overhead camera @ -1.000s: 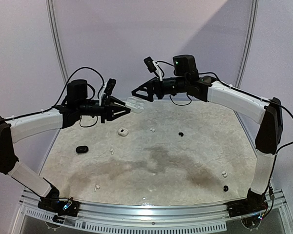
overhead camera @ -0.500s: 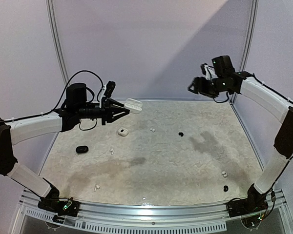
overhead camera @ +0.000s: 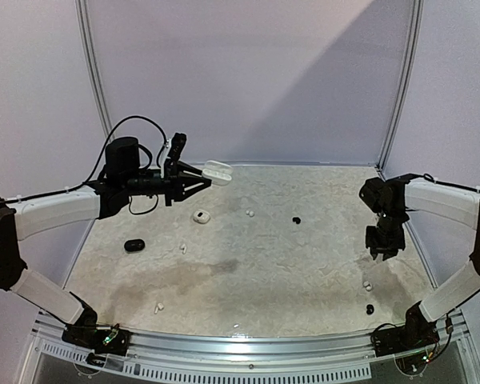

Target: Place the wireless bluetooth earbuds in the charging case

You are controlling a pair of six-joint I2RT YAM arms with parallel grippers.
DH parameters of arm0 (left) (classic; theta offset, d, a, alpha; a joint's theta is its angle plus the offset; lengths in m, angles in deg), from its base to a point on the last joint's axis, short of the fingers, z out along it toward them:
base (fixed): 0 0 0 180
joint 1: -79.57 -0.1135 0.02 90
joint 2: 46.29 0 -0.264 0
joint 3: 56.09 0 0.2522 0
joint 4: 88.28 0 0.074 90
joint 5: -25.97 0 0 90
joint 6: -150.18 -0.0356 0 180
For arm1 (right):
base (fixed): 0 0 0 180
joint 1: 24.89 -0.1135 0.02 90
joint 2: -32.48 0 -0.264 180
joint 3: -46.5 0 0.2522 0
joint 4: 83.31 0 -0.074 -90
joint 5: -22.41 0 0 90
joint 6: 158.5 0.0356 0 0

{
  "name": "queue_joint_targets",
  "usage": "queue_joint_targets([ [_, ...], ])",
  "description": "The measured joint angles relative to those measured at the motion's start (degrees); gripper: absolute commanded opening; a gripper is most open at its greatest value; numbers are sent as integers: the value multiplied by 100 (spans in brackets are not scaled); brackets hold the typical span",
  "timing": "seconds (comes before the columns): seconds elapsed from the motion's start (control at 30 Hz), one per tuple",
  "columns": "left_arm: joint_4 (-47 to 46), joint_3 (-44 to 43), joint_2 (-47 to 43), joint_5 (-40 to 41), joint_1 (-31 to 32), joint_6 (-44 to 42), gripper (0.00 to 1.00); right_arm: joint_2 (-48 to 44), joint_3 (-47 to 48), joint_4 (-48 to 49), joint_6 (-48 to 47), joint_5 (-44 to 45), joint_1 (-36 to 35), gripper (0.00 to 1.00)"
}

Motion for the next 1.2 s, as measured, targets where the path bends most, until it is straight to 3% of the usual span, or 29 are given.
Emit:
queue_joint_targets([
  [0.23,-31,4,0,-31,0,-44,0,-365,-848,-33,295,-203,0,26],
  [0.6,-42,13,-9,-59,0,-76,0,-284,-1478,675,315,-721,0,22],
  [1.2,-39,70,-39,-90,0,-238,0,-286,-1554,1021,302,-1213,-243,17],
])
